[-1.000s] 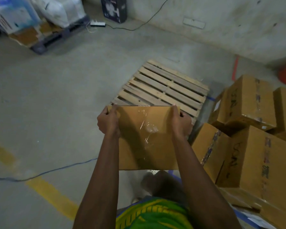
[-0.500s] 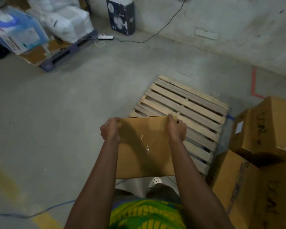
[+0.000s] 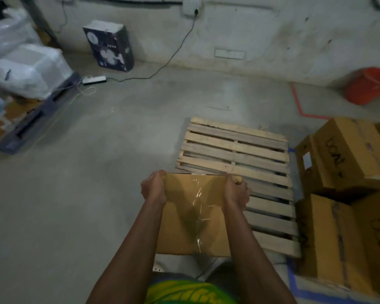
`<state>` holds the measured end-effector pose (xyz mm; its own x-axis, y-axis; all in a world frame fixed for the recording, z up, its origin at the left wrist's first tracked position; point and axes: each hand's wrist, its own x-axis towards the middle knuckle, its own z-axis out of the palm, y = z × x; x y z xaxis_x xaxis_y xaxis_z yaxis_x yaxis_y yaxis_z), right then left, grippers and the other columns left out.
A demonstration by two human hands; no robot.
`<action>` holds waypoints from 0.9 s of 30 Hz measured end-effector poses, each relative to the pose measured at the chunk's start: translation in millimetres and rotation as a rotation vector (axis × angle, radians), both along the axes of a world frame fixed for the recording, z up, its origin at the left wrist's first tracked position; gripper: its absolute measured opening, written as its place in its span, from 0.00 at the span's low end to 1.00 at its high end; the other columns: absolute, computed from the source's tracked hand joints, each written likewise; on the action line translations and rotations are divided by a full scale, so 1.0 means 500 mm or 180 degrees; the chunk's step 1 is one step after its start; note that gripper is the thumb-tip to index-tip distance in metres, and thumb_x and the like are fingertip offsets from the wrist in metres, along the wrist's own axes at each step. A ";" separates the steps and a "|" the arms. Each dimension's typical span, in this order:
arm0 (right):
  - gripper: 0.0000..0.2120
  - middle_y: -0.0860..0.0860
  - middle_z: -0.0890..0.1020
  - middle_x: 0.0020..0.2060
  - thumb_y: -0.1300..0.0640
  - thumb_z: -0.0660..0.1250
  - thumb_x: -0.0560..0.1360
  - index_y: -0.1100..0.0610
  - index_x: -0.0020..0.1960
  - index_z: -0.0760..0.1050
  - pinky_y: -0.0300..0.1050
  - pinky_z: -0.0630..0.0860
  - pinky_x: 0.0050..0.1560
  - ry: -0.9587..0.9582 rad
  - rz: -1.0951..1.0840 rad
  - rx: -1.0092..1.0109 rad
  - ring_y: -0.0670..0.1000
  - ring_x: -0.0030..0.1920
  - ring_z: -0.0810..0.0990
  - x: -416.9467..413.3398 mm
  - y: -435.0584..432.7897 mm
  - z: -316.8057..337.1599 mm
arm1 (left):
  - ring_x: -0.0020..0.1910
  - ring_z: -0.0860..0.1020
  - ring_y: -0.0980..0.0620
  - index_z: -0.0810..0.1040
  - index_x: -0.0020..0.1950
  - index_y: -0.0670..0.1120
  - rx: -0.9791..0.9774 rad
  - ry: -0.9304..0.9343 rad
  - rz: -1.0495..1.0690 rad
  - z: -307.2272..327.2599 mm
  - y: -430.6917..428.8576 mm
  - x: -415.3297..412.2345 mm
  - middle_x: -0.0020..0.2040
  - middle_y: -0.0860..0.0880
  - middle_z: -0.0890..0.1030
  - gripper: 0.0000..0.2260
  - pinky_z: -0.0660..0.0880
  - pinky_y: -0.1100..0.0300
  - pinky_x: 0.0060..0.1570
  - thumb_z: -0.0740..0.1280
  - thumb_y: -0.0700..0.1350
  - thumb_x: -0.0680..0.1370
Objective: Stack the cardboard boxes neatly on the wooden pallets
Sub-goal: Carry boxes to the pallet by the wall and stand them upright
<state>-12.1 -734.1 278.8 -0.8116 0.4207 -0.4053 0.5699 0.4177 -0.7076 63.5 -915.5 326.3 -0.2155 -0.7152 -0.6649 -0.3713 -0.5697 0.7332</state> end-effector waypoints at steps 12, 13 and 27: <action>0.34 0.58 0.67 0.71 0.38 0.63 0.77 0.57 0.75 0.66 0.61 0.65 0.69 -0.0485 -0.0391 -0.0014 0.62 0.68 0.68 -0.196 -0.148 -0.019 | 0.39 0.79 0.47 0.75 0.37 0.46 -0.0157 -0.0512 -0.0441 -0.008 -0.172 -0.234 0.38 0.49 0.79 0.10 0.81 0.51 0.52 0.74 0.49 0.68; 0.33 0.58 0.68 0.71 0.38 0.64 0.77 0.57 0.75 0.66 0.61 0.65 0.69 -0.0486 -0.0369 -0.0038 0.62 0.68 0.68 -0.225 -0.157 -0.021 | 0.38 0.79 0.47 0.74 0.37 0.46 -0.0201 -0.0545 -0.0464 -0.009 -0.182 -0.259 0.38 0.49 0.79 0.11 0.81 0.51 0.52 0.74 0.49 0.68; 0.36 0.56 0.67 0.72 0.34 0.67 0.75 0.53 0.75 0.64 0.61 0.60 0.70 0.0097 -0.0534 0.0207 0.61 0.70 0.66 -0.587 -0.336 -0.086 | 0.34 0.75 0.52 0.82 0.35 0.46 0.0093 -0.0211 -0.0301 -0.108 -0.355 -0.637 0.33 0.53 0.79 0.07 0.72 0.60 0.34 0.76 0.47 0.65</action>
<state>-305.5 -901.9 235.8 -0.7394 0.5757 -0.3491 0.6141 0.3641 -0.7002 -255.0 -1092.8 272.2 -0.2361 -0.6737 -0.7002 -0.4715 -0.5506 0.6888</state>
